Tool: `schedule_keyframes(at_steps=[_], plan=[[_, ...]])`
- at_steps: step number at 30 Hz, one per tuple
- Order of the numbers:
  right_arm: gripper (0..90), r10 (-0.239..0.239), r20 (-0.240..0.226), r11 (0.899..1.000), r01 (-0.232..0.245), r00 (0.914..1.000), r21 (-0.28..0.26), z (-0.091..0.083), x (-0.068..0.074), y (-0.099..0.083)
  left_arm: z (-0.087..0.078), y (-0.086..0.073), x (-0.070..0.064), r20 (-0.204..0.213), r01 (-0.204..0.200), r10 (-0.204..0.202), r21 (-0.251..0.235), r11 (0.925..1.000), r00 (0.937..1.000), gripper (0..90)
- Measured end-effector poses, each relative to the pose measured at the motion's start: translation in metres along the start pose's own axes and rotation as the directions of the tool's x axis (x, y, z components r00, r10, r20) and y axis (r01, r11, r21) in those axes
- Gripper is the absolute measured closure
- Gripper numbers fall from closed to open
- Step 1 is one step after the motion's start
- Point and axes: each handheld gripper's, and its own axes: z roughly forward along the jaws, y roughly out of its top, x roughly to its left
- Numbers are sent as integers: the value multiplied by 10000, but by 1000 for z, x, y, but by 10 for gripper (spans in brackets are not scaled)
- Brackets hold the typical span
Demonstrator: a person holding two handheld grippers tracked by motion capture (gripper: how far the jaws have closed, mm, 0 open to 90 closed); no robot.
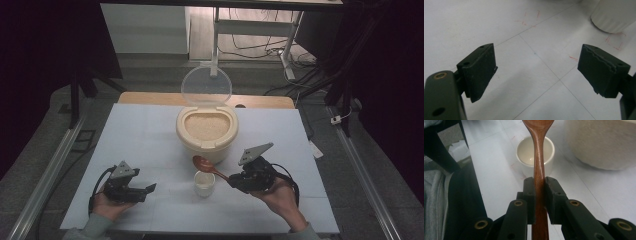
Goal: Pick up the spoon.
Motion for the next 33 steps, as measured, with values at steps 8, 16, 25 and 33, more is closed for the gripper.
schedule_keyframes(at_steps=[8,16,25,33], plan=[[788,-235,-114,9996,236,9997,129,6,2,4,-5,4,0,35,-67,68,-242,9997,10000,148],[788,-289,-143,9995,290,9995,114,7,1,4,-11,14,-7,234,-294,303,-383,9988,9993,148],[788,-451,-198,9987,456,9988,221,13,3,7,-26,46,-34,1211,-1305,1394,-781,9884,9828,157],[788,-631,-298,9975,639,9976,291,16,7,11,-27,67,-55,1587,-2098,2197,-766,9747,9626,160]])
